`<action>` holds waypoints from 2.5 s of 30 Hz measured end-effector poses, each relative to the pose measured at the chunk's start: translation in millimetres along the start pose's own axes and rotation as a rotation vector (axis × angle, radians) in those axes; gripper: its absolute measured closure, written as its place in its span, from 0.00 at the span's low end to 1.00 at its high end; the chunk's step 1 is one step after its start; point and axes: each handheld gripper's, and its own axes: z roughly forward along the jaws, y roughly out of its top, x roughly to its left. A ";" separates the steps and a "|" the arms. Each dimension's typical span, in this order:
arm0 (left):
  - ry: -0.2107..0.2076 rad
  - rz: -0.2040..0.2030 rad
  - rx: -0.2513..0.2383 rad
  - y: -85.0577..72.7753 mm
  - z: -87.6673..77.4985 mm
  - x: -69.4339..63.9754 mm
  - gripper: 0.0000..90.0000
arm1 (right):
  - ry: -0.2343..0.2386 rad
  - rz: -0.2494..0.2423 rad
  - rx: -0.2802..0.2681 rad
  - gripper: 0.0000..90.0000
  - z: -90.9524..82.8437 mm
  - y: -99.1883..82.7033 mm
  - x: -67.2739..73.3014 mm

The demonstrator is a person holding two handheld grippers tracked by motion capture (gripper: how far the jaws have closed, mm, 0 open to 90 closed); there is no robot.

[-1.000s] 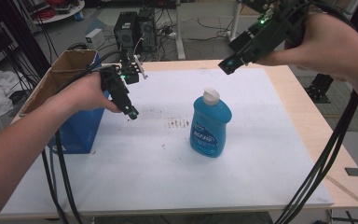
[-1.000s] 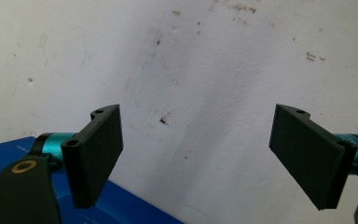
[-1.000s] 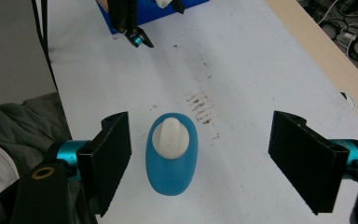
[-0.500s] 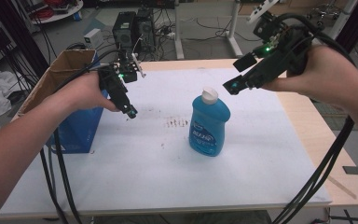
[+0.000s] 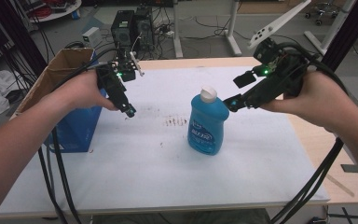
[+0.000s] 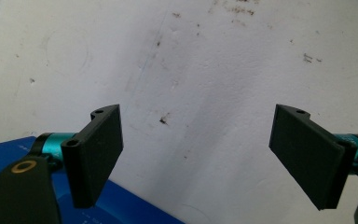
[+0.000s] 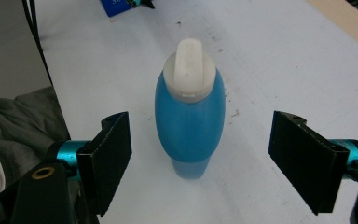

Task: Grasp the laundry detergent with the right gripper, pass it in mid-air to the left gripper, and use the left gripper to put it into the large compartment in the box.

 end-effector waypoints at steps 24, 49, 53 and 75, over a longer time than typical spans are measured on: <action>-0.003 -0.003 -0.008 1.6 0.0 -2.1 0.19 | 0.006 0.030 0.034 0.23 52.0 -32.9 6.6; -0.003 0.004 -0.005 2.7 -2.5 -2.4 0.19 | -0.021 0.025 0.045 0.23 83.4 -32.5 7.3; -0.002 0.006 -0.005 2.2 -3.3 -2.0 0.19 | -0.021 0.023 0.044 0.23 84.6 -31.8 7.1; -0.005 0.004 -0.005 1.9 -3.4 -2.9 0.19 | -0.027 0.027 0.036 0.29 86.4 -32.0 6.6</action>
